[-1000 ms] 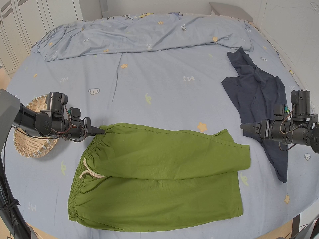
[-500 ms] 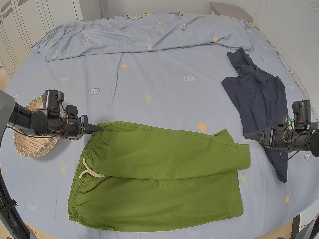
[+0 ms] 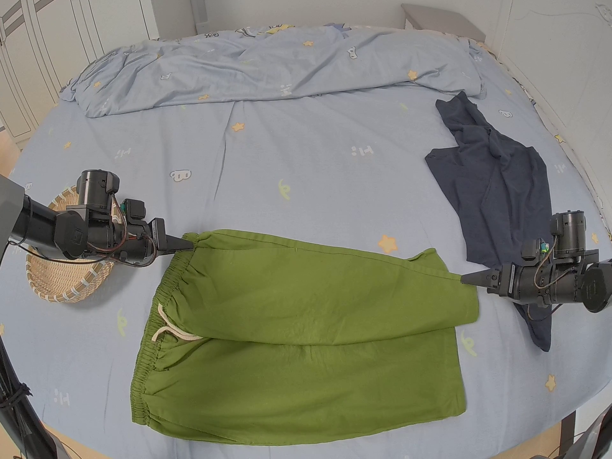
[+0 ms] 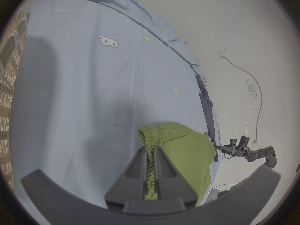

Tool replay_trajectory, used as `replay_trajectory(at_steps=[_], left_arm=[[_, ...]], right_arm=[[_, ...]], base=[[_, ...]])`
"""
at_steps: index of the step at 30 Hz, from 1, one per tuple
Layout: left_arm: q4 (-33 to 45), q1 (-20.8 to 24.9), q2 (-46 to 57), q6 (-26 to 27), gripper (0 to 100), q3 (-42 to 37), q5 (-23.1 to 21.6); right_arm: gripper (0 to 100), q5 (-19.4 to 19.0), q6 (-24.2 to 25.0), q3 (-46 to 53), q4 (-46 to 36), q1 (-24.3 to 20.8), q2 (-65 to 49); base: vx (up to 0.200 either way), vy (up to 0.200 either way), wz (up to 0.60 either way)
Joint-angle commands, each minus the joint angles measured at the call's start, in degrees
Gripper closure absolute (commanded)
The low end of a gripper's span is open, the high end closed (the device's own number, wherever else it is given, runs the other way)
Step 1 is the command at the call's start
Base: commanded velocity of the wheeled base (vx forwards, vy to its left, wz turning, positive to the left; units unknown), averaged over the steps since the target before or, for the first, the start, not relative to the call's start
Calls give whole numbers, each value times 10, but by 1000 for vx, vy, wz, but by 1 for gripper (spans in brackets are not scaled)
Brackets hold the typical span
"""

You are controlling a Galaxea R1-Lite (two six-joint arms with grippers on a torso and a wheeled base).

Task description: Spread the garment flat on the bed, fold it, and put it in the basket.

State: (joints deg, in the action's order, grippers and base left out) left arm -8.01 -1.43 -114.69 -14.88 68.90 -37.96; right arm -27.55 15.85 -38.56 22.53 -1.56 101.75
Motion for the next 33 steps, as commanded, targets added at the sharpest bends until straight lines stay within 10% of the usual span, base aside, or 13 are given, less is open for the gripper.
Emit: replay_trajectory(at_steps=[1,9,10,33], left_arm=[[-1,0,2,0,100,-1,0],[-1,2,2,0,100,-1,0],[-1,2,2,0,100,-1,0],[1,-13,13,0,100,-3,0]], right_arm=[[0,-9,4,15,49,-15,49],[0,-11,13,12,102,-22,92],[100,-11,14,13,103,-22,92],[100,-2,13,9,144,-4,13]], base=[[0,0,0],[0,0,0],[0,0,0],[0,0,0]])
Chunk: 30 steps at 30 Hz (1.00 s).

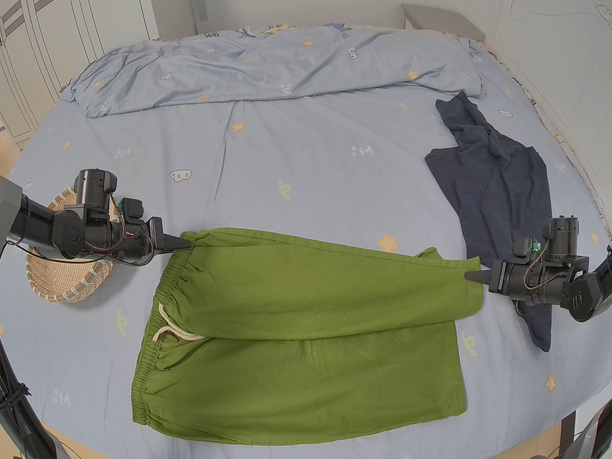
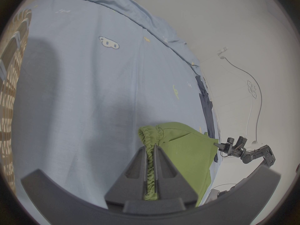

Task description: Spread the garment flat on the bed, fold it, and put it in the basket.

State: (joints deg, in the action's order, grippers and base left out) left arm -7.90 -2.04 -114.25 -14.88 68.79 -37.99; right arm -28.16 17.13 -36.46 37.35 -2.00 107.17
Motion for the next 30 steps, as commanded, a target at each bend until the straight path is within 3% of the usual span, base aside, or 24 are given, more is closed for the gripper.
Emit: replay_trajectory(at_steps=[1,4,6,8,9,10,11,12,16,21,30], left_arm=[[-1,-7,10,0,100,-3,0],[-2,-8,20,1,100,-4,1],[-1,-9,26,0,100,-4,1],[-2,-17,33,-1,100,-4,1],[-2,-17,33,-1,100,-4,1],[-2,-18,35,0,100,-4,2],[-2,-19,36,-1,100,-3,2],[-2,-21,41,-1,100,-3,2],[-3,-32,47,0,100,-2,2],[-6,-49,49,1,100,0,2],[-43,-65,44,-2,100,-1,3]], right_arm=[[100,6,0,-23,-6,0,-46],[100,7,-1,-48,-20,-5,-49],[100,9,-5,-91,-65,-12,-51],[100,37,-26,-157,-149,-30,-55],[100,37,-26,-157,-149,-30,-55],[100,95,-55,-211,-199,-47,-50],[100,110,-60,-222,-207,-53,-49],[100,150,-69,-249,-221,-70,-44],[100,204,-72,-324,-238,-109,-12],[100,211,-73,-389,-275,-127,16],[100,217,-77,-447,-267,-142,80]], base=[[0,0,0],[0,0,0],[0,0,0],[0,0,0],[0,0,0],[0,0,0],[0,0,0],[0,0,0],[0,0,0],[0,0,0],[0,0,0]])
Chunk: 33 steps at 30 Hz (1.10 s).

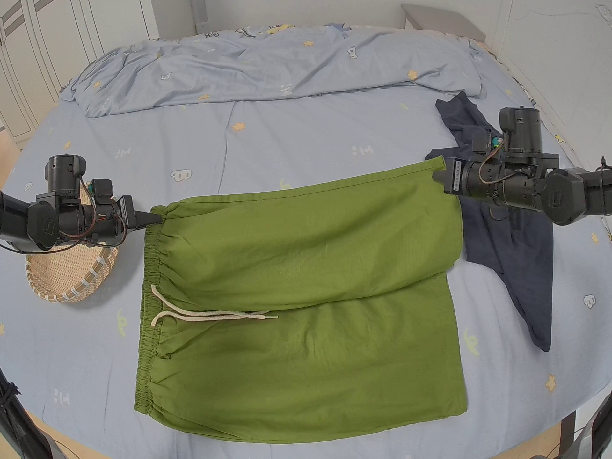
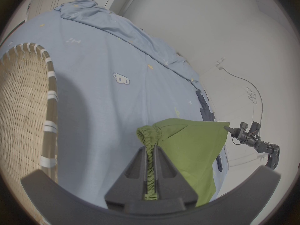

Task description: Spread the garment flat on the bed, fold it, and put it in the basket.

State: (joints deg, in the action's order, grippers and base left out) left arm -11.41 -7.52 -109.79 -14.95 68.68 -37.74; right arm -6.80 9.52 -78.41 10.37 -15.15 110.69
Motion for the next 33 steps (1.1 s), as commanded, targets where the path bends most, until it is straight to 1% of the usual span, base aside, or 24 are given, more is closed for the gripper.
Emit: replay_trajectory(at_steps=[1,2,5,10,13,15,16,19,21,26,27,31,33], left_arm=[[-10,-14,-3,-2,100,2,0],[-10,-14,-3,-2,100,2,0],[-14,-14,-5,-2,100,6,0],[-17,-14,-5,-2,100,5,0],[-17,-14,-6,1,100,3,4],[-17,-14,-6,1,100,3,6],[-17,-14,-5,1,100,4,11],[-18,-15,-5,1,100,3,12],[-17,-15,-5,1,100,3,13],[-17,-20,-5,1,100,3,12],[-18,-20,-5,1,100,3,12],[-18,-20,-4,2,100,2,12],[-17,-20,-4,2,100,2,12]], right_arm=[[100,7,-3,-37,4,-10,54],[100,7,-4,-39,5,-10,56],[100,27,-8,-70,18,-10,73],[100,32,-9,-74,26,-16,56],[100,32,-9,-64,28,-19,13],[100,31,-8,-63,29,-20,6],[100,32,-8,-67,32,-28,-7],[100,34,-12,-78,45,-32,-7],[100,40,-21,-93,46,-36,-3],[100,57,-23,-104,48,-43,4],[100,60,-22,-96,48,-51,-4],[100,64,-23,-61,43,-57,-54],[100,65,-23,-24,32,-69,-97]], base=[[0,0,0],[0,0,0],[0,0,0],[0,0,0],[0,0,0],[0,0,0],[0,0,0],[0,0,0],[0,0,0],[0,0,0],[0,0,0],[0,0,0],[0,0,0]])
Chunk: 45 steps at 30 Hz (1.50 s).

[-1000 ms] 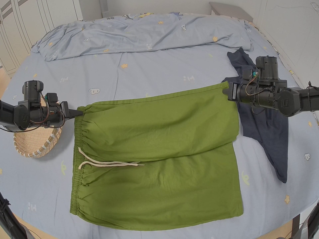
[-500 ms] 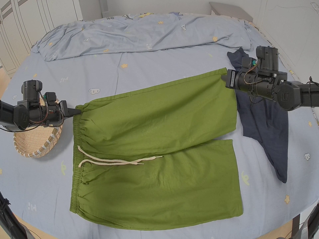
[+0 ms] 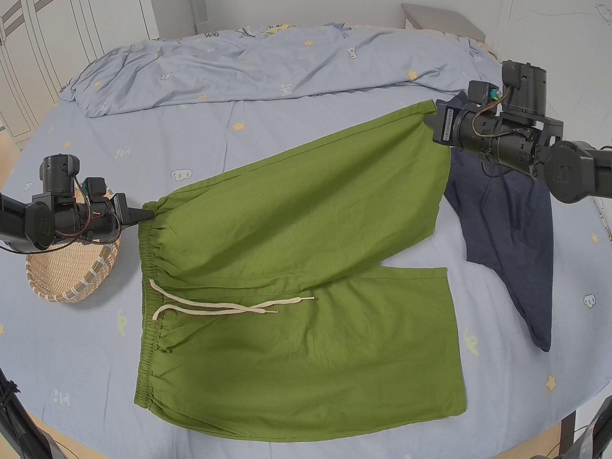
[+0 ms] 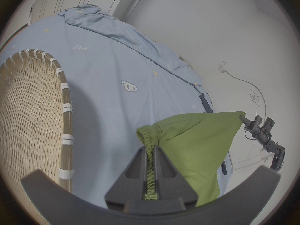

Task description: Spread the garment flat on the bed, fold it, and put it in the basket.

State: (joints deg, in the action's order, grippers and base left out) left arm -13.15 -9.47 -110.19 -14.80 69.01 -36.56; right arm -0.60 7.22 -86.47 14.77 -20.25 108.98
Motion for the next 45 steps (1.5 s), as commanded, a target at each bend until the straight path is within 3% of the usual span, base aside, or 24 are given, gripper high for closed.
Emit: replay_trajectory(at_steps=[1,6,10,20,28,39,45], left_arm=[[1,0,0,-1,100,-1,0],[1,0,0,-1,100,-2,0],[1,1,1,0,100,-3,0],[1,0,3,-1,100,-4,0],[0,-1,2,0,100,-3,0],[-23,0,-1,-1,100,-4,7],[-39,-1,-8,-1,100,-4,12]], right_arm=[[100,2,1,69,-18,-23,-93],[100,17,1,126,-45,-52,-145],[100,55,1,169,-47,-56,-163],[100,53,7,213,-37,-49,-161],[100,51,9,185,52,-17,-73],[100,51,9,97,54,12,27],[100,51,8,64,123,19,72]], base=[[0,0,0],[0,0,0],[0,0,0],[0,0,0],[0,0,0],[0,0,0],[0,0,0]])
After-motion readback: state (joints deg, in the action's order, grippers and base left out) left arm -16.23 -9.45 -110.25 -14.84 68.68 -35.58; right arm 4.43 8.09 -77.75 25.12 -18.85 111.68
